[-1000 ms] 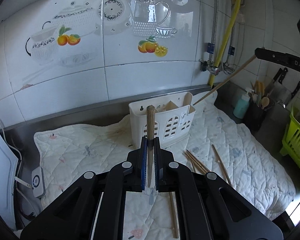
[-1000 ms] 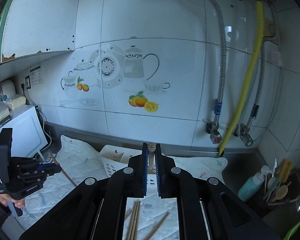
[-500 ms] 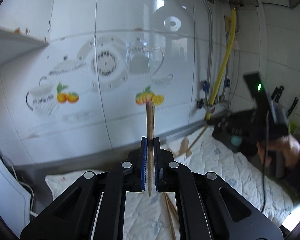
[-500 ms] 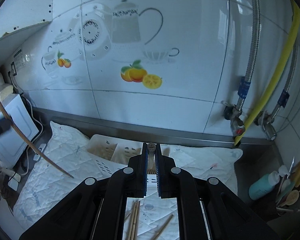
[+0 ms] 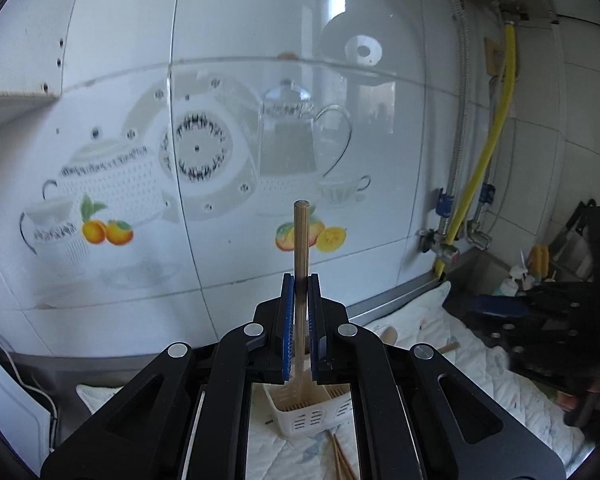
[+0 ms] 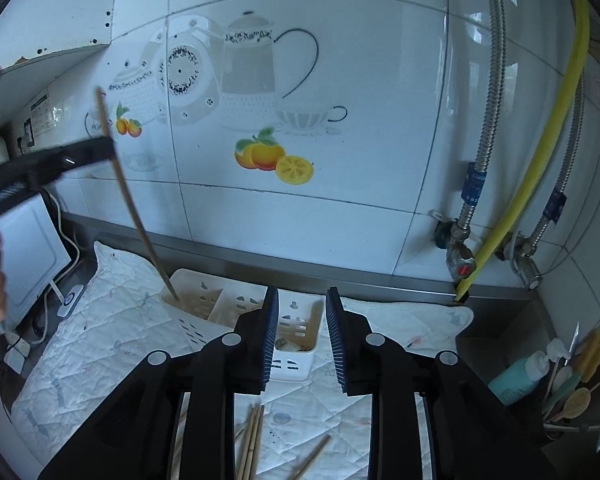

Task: Organize utensils
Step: 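Lift the chopsticks into the white holder and open both grippers to release them, then move both open grippers back down over the remaining chopsticks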

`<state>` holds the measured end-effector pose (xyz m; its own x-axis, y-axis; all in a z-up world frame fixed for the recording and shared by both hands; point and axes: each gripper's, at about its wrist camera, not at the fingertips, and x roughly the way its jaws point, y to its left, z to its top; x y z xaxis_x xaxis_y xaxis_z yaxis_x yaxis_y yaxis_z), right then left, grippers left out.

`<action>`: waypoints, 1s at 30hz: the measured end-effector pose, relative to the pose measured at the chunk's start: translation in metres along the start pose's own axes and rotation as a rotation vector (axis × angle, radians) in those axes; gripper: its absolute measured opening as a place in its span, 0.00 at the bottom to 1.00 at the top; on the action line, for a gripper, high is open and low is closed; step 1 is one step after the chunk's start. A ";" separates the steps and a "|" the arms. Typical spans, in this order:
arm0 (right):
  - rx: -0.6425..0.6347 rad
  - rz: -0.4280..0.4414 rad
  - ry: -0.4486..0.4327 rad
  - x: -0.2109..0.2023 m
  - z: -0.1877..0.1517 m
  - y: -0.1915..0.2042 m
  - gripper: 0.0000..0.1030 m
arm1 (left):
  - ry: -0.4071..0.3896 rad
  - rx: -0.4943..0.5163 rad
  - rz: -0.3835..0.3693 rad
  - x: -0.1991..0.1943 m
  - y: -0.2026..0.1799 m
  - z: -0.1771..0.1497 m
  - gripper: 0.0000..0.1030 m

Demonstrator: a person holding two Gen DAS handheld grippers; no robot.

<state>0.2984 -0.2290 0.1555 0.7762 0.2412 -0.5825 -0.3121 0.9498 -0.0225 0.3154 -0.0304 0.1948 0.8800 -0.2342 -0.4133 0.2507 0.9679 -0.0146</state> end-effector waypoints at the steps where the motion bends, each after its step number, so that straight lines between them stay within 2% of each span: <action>1: 0.001 0.004 -0.008 -0.004 -0.002 0.000 0.28 | 0.014 -0.010 0.003 0.007 0.002 -0.003 0.05; 7: 0.003 0.051 -0.062 -0.035 -0.021 0.007 0.32 | 0.053 -0.041 0.001 0.028 0.009 -0.018 0.05; 11: 0.004 0.066 -0.083 -0.050 -0.036 0.014 0.32 | 0.073 -0.041 -0.005 0.028 0.009 -0.029 0.05; 16: 0.002 0.040 -0.086 -0.061 -0.065 0.024 0.36 | 0.062 -0.059 0.001 0.012 0.012 -0.036 0.07; 22: 0.038 0.018 -0.044 -0.068 -0.121 0.037 0.36 | 0.040 -0.062 -0.005 -0.027 0.013 -0.052 0.09; 25: 0.047 -0.012 -0.025 -0.074 -0.151 0.044 0.36 | 0.038 -0.065 -0.002 -0.047 0.013 -0.065 0.15; 30: 0.073 -0.060 -0.001 -0.084 -0.195 0.056 0.36 | 0.040 -0.065 -0.008 -0.082 0.011 -0.101 0.32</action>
<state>0.1089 -0.2350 0.0451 0.7928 0.1840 -0.5810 -0.2246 0.9745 0.0021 0.2052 0.0085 0.1368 0.8610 -0.2398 -0.4486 0.2304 0.9701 -0.0763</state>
